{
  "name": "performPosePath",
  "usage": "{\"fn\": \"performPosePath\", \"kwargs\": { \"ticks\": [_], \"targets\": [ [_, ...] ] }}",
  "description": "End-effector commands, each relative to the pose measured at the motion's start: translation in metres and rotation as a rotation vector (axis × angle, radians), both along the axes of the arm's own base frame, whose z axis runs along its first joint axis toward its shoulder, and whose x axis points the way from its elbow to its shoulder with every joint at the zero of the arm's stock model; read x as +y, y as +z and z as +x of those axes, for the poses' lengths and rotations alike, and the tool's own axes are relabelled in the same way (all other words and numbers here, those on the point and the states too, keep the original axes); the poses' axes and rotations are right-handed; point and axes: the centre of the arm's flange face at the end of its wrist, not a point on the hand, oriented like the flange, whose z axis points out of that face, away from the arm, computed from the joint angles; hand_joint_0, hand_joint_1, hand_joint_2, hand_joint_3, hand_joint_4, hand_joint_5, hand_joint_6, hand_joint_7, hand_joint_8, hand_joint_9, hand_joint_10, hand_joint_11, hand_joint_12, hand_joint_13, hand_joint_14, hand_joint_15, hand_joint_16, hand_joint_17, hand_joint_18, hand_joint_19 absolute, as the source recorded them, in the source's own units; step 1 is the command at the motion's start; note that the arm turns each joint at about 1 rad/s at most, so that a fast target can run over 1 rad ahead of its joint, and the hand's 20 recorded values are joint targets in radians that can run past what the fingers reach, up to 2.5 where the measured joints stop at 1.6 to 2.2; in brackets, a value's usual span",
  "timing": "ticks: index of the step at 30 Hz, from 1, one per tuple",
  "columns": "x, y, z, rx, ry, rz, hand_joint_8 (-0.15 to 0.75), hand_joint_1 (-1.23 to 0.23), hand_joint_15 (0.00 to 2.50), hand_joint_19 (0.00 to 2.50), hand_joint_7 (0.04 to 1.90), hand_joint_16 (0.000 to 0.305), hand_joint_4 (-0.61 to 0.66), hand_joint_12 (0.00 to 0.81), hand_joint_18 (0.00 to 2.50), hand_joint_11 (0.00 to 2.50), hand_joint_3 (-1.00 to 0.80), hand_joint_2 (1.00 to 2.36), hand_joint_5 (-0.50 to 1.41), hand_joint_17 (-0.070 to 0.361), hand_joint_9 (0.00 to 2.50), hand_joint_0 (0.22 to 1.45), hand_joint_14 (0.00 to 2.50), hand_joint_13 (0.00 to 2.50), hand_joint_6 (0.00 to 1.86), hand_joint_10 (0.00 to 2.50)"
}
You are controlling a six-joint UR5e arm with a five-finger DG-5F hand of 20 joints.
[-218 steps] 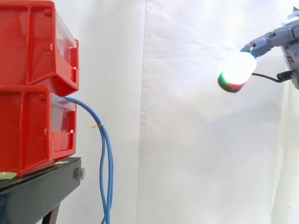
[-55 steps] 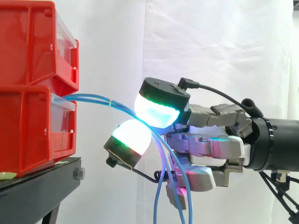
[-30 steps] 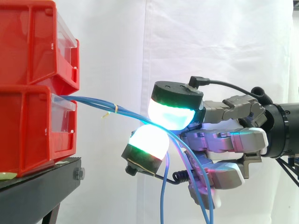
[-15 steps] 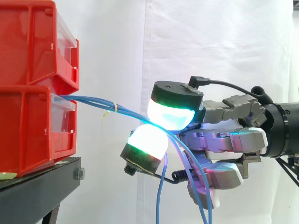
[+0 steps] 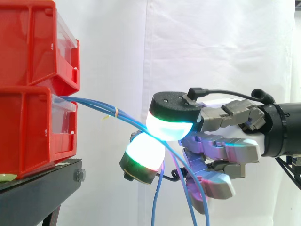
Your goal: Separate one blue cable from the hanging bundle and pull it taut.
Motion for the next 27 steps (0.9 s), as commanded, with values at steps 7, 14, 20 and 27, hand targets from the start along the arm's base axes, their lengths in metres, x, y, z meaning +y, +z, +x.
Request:
{"fn": "performPosePath", "kwargs": {
  "ticks": [7, 14, 20, 27],
  "targets": [
    [-0.0027, 0.0046, 0.0025, -0.012, -0.025, -0.101, 0.204, -0.87, 0.61, 0.47, 1.29, 0.068, 0.11, 0.325, 1.27, 0.4, -0.31, 1.01, 0.14, 0.154, 1.91, 0.69, 0.02, 1.5, 0.5, 0.02],
    [-0.0029, 0.0056, 0.0022, -0.012, -0.027, -0.103, 0.196, -0.95, 0.62, 0.49, 1.29, 0.066, 0.12, 0.316, 1.24, 0.41, -0.46, 1.0, 0.13, 0.148, 1.9, 0.7, 0.02, 1.49, 0.5, 0.02],
    [-0.0026, 0.0055, 0.002, -0.011, -0.024, -0.103, 0.186, -0.76, 0.62, 0.48, 1.29, 0.069, 0.14, 0.312, 1.26, 0.41, -0.5, 1.0, 0.14, 0.155, 1.92, 0.54, 0.02, 1.51, 0.5, 0.02],
    [-0.0026, 0.0043, 0.0022, -0.01, -0.023, -0.109, 0.155, -0.24, 0.6, 0.49, 1.28, 0.072, 0.12, 0.318, 1.27, 0.38, -0.5, 1.0, 0.15, 0.161, 2.0, 0.52, 0.02, 1.55, 0.5, 0.01]
  ]
}}
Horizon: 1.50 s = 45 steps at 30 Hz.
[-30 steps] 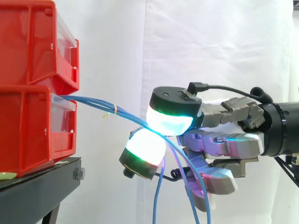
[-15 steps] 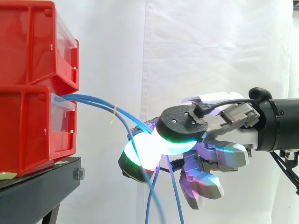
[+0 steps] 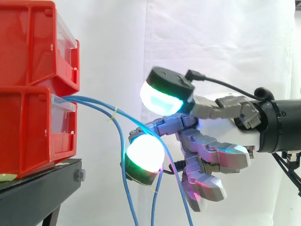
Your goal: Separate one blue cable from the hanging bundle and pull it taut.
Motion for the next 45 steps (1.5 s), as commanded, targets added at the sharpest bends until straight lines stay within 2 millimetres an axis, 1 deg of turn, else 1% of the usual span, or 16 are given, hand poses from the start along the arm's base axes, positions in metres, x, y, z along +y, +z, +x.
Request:
{"fn": "performPosePath", "kwargs": {
  "ticks": [1, 5, 8, 19, 23, 25, 26, 27, 29, 31, 32, 33, 35, 39, 42, 45],
  "targets": [
    [0.0, -0.0002, 0.0, 0.0, 0.0, -0.007, 0.146, -0.23, 0.62, 0.49, 1.28, 0.07, 0.11, 0.31, 1.25, 0.38, -0.5, 1.0, 0.15, 0.157, 2.0, 0.55, 0.02, 1.54, 0.5, 0.01],
    [0.0009, -0.0002, 0.0001, 0.0, -0.001, -0.018, 0.129, -0.47, 0.62, 0.51, 1.27, 0.065, 0.1, 0.305, 1.24, 0.42, -0.5, 1.0, 0.15, 0.147, 2.03, 0.68, 0.02, 1.54, 0.5, 0.02],
    [0.0007, -0.0001, 0.0003, -0.001, -0.002, -0.022, 0.127, -0.58, 0.62, 0.5, 1.28, 0.064, 0.09, 0.311, 1.24, 0.44, -0.48, 1.0, 0.15, 0.145, 2.03, 0.72, 0.02, 1.54, 0.5, 0.02],
    [0.0008, 0.0001, 0.0004, -0.003, -0.002, -0.022, 0.155, -0.67, 0.63, 0.52, 1.28, 0.064, 0.05, 0.309, 1.22, 0.48, -0.32, 1.01, 0.15, 0.144, 2.03, 0.75, 0.02, 1.52, 0.5, 0.02],
    [0.0008, 0.0001, 0.0004, -0.003, -0.002, -0.022, 0.167, -0.69, 0.62, 0.5, 1.29, 0.066, 0.04, 0.305, 1.22, 0.47, -0.26, 1.01, 0.15, 0.148, 2.02, 0.72, 0.02, 1.52, 0.5, 0.02],
    [0.0008, 0.0008, 0.0008, -0.004, -0.002, -0.022, 0.179, -0.74, 0.61, 0.46, 1.3, 0.072, 0.09, 0.321, 1.27, 0.44, -0.28, 1.01, 0.15, 0.162, 2.03, 0.68, 0.02, 1.54, 0.5, 0.02],
    [0.0009, 0.0012, 0.0003, -0.004, -0.001, -0.022, 0.207, -0.67, 0.55, 0.38, 1.32, 0.09, 0.15, 0.37, 1.41, 0.35, -0.34, 1.0, 0.15, 0.202, 2.04, 0.55, 0.02, 1.59, 0.5, 0.01],
    [0.0009, 0.0008, 0.0008, -0.004, -0.001, -0.024, 0.22, -0.65, 0.54, 0.36, 1.33, 0.093, 0.16, 0.377, 1.44, 0.34, -0.35, 1.0, 0.15, 0.21, 2.04, 0.53, 0.02, 1.6, 0.5, 0.01],
    [0.0008, 0.0002, 0.0006, -0.004, -0.002, -0.022, 0.229, -0.33, 0.52, 0.32, 1.33, 0.103, 0.18, 0.389, 1.48, 0.3, -0.5, 1.0, 0.15, 0.232, 2.04, 0.41, 0.01, 1.6, 0.5, 0.01],
    [0.0, 0.0014, 0.0014, -0.01, -0.01, -0.023, 0.231, -0.14, 0.5, 0.34, 1.34, 0.103, 0.18, 0.388, 1.42, 0.23, -0.5, 1.0, 0.15, 0.231, 2.0, 0.38, 0.02, 1.57, 0.5, 0.01],
    [0.0008, 0.003, 0.0019, -0.016, -0.013, -0.023, 0.226, -0.14, 0.51, 0.35, 1.32, 0.101, 0.18, 0.382, 1.4, 0.23, -0.5, 1.0, 0.15, 0.228, 1.99, 0.39, 0.01, 1.56, 0.5, 0.01],
    [-0.0007, 0.0021, 0.0022, -0.018, -0.018, -0.023, 0.206, -0.04, 0.51, 0.4, 1.32, 0.093, 0.14, 0.359, 1.27, 0.21, -0.5, 1.0, 0.15, 0.21, 1.96, 0.4, 0.02, 1.51, 0.5, 0.01],
    [-0.0012, 0.0029, 0.0029, -0.025, -0.024, -0.023, 0.166, -0.01, 0.54, 0.49, 1.33, 0.077, 0.1, 0.327, 1.08, 0.24, -0.5, 1.0, 0.15, 0.173, 1.93, 0.49, 0.02, 1.45, 0.5, 0.01],
    [-0.0006, 0.0032, 0.0033, -0.028, -0.029, -0.023, 0.089, -0.3, 0.55, 0.57, 1.3, 0.058, 0.05, 0.296, 0.97, 0.3, -0.5, 1.0, 0.15, 0.13, 2.0, 0.62, 0.02, 1.4, 0.5, 0.01],
    [-0.0009, 0.0033, 0.0035, -0.03, -0.032, -0.024, 0.093, -0.5, 0.53, 0.56, 1.28, 0.054, 0.06, 0.303, 0.97, 0.34, -0.5, 1.0, 0.15, 0.122, 2.01, 0.71, 0.02, 1.37, 0.5, 0.01],
    [-0.002, 0.0033, 0.0034, -0.03, -0.042, -0.027, 0.101, -0.59, 0.54, 0.58, 1.28, 0.053, 0.06, 0.307, 0.96, 0.37, -0.44, 1.0, 0.15, 0.12, 2.01, 0.76, 0.02, 1.37, 0.5, 0.02]
  ]
}}
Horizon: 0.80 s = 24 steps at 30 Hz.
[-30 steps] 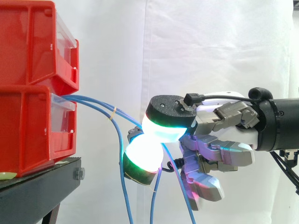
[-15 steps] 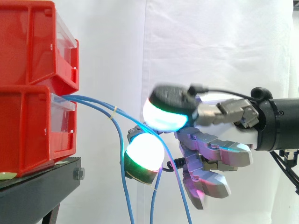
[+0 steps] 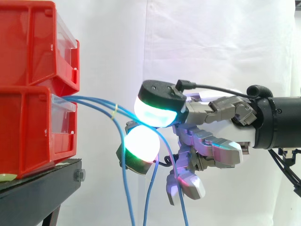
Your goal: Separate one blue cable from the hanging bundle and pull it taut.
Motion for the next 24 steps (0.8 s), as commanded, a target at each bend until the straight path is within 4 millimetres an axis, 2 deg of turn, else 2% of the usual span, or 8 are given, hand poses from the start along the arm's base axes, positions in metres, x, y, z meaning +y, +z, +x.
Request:
{"fn": "performPosePath", "kwargs": {
  "ticks": [1, 12, 24],
  "targets": [
    [-0.0008, 0.0, 0.0, -0.001, -0.008, -0.002, 0.107, -0.61, 0.54, 0.58, 1.28, 0.053, 0.05, 0.307, 0.96, 0.37, -0.42, 1.01, 0.15, 0.12, 2.01, 0.76, 0.02, 1.36, 0.5, 0.02],
    [-0.0019, 0.0, 0.0, 0.0, -0.019, -0.011, 0.172, -0.67, 0.56, 0.58, 1.29, 0.056, 0.01, 0.314, 0.96, 0.4, -0.26, 1.02, 0.15, 0.126, 1.97, 0.77, 0.02, 1.35, 0.5, 0.02],
    [-0.0019, 0.0018, 0.0014, -0.01, -0.021, -0.05, 0.181, -0.69, 0.57, 0.55, 1.29, 0.057, -0.02, 0.312, 0.97, 0.43, -0.19, 1.02, 0.15, 0.129, 1.95, 0.74, 0.02, 1.34, 0.5, 0.02]
  ]
}}
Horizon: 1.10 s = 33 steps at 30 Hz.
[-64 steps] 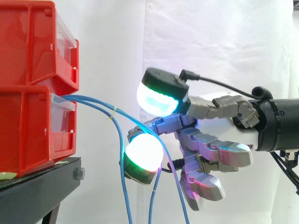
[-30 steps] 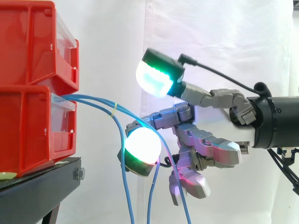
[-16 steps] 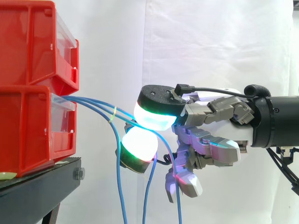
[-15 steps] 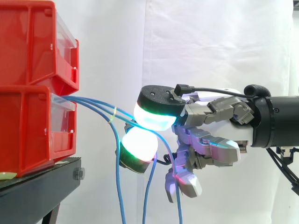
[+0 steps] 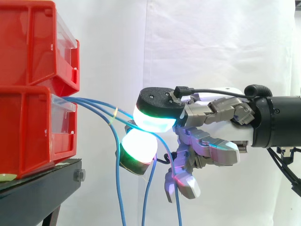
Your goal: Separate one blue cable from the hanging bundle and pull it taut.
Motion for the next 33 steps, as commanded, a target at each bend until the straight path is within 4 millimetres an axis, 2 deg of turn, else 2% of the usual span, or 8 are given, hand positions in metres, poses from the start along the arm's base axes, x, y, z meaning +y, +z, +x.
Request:
{"fn": "performPosePath", "kwargs": {
  "ticks": [1, 15, 21, 24, 26, 27, 31, 33],
  "targets": [
    [-0.0001, 0.0005, 0.0004, -0.003, -0.001, -0.01, 0.187, -0.71, 0.57, 0.54, 1.29, 0.058, -0.02, 0.312, 0.97, 0.42, -0.19, 1.02, 0.15, 0.13, 1.94, 0.73, 0.02, 1.34, 0.5, 0.02],
    [-0.0018, 0.0021, 0.0011, -0.003, -0.02, -0.075, 0.19, -0.86, 0.56, 0.5, 1.29, 0.061, 0.06, 0.321, 0.99, 0.41, -0.25, 1.01, 0.15, 0.138, 1.9, 0.72, 0.02, 1.34, 0.5, 0.02],
    [-0.0026, 0.0021, 0.001, 0.002, -0.029, -0.135, 0.208, -1.07, 0.58, 0.5, 1.37, 0.067, 0.14, 0.332, 0.94, 0.45, -0.37, 1.01, 0.13, 0.15, 1.8, 0.66, 0.02, 1.26, 0.5, 0.02],
    [-0.0026, 0.0021, 0.001, 0.004, -0.029, -0.164, 0.212, -0.96, 0.58, 0.5, 1.37, 0.071, 0.17, 0.341, 0.94, 0.44, -0.5, 1.0, 0.13, 0.16, 1.78, 0.53, 0.02, 1.26, 0.5, 0.02],
    [-0.0026, 0.0021, 0.001, 0.004, -0.029, -0.171, 0.215, -0.71, 0.54, 0.46, 1.32, 0.081, 0.18, 0.359, 1.04, 0.35, -0.5, 1.0, 0.13, 0.183, 1.83, 0.42, 0.02, 1.31, 0.5, 0.01],
    [-0.0026, 0.0021, 0.001, 0.004, -0.029, -0.173, 0.216, -0.7, 0.54, 0.45, 1.32, 0.082, 0.17, 0.363, 1.05, 0.35, -0.5, 1.0, 0.14, 0.184, 1.84, 0.42, 0.02, 1.31, 0.5, 0.01],
    [-0.0026, 0.0038, 0.0011, 0.003, -0.029, -0.174, 0.194, -0.28, 0.52, 0.44, 1.28, 0.082, 0.12, 0.355, 1.05, 0.25, -0.5, 1.0, 0.15, 0.185, 1.9, 0.41, 0.01, 1.37, 0.5, 0.01],
    [-0.0026, 0.0026, 0.0012, 0.004, -0.029, -0.174, 0.18, -0.21, 0.52, 0.46, 1.28, 0.077, 0.1, 0.344, 1.03, 0.27, -0.5, 1.0, 0.15, 0.174, 1.92, 0.43, 0.02, 1.37, 0.5, 0.01]
  ]
}}
